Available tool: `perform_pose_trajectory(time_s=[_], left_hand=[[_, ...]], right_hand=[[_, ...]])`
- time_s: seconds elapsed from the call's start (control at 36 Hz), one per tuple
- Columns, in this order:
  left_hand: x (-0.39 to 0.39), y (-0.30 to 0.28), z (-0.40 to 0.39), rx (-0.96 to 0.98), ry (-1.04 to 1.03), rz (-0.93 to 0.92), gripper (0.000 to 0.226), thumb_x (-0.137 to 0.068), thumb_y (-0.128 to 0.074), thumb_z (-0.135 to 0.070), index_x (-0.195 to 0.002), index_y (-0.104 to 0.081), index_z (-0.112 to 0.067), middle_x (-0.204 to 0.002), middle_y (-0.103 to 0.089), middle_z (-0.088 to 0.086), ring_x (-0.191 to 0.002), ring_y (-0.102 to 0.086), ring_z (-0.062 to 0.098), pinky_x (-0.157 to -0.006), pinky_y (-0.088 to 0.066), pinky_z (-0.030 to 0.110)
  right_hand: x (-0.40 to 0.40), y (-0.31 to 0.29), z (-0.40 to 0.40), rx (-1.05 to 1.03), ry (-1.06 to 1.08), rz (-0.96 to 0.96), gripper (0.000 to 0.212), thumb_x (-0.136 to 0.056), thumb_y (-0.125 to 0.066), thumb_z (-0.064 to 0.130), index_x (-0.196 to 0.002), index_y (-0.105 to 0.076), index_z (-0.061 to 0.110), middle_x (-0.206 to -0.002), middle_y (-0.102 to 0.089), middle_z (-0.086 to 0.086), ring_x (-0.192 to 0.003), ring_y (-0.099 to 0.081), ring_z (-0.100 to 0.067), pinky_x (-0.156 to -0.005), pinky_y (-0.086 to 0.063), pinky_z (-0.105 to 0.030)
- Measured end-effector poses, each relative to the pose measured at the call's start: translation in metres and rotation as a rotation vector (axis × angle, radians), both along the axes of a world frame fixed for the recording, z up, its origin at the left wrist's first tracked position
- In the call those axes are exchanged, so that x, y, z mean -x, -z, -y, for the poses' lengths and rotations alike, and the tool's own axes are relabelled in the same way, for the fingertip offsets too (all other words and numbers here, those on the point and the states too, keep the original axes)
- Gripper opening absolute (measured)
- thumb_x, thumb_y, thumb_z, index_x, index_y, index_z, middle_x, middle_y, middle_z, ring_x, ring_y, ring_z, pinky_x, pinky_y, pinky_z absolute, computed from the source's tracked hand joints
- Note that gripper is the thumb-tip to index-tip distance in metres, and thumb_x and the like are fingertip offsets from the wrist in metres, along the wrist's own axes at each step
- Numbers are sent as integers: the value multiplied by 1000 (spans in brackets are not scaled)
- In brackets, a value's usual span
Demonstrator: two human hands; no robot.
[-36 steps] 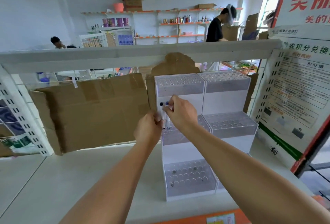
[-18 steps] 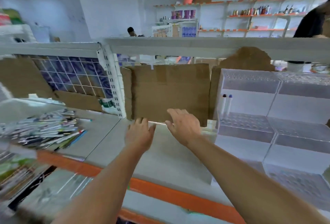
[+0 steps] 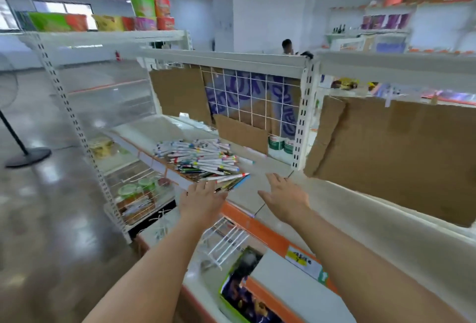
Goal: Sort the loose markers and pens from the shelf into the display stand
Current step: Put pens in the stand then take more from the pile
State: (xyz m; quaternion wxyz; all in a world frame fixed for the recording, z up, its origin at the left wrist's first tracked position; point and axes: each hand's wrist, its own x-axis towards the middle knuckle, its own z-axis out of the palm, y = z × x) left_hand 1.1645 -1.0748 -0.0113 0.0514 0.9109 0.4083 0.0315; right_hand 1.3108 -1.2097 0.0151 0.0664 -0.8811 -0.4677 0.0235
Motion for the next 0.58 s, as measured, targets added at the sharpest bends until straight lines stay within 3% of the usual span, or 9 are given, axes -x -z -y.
perform_pose_trajectory(time_s=[0.17,0.33,0.47,0.58], left_hand=[[29,7,-51,-31,34,-10,52,-101,-23,-48,-142,-32,-18,-147,-37,3,-135,-32,26,-108,-25,37],[33,18,-88,13,59,-55,57,-101,-19,-48,-148,-22,-17,-152,-28,3,-139,-25,26,-110,-22,41],[19,31,-118,51,51,-54,59,-99,-19,-51,-148,-23,-19,-154,-27,3,-140,-23,25,-112,-20,42],[3,36,-133,92,37,9,58,-100,-22,-51,-149,-23,-20,-156,-23,1,-143,-19,22,-114,-16,40]], right_hand=[[28,13,-62,52,-15,-9,58,-100,-33,45,-149,-20,15,-152,-31,-4,-134,-37,-25,-105,-36,-36],[19,28,-107,100,3,18,62,-100,-33,47,-151,-12,19,-148,-38,-5,-129,-42,-27,-101,-38,-39],[1,35,-139,109,11,37,50,-100,-39,38,-145,-29,18,-138,-47,-5,-125,-44,-26,-98,-37,-38],[-15,45,-160,94,10,85,34,-95,-46,16,-128,-50,20,-129,-54,-3,-122,-44,-23,-96,-37,-34]])
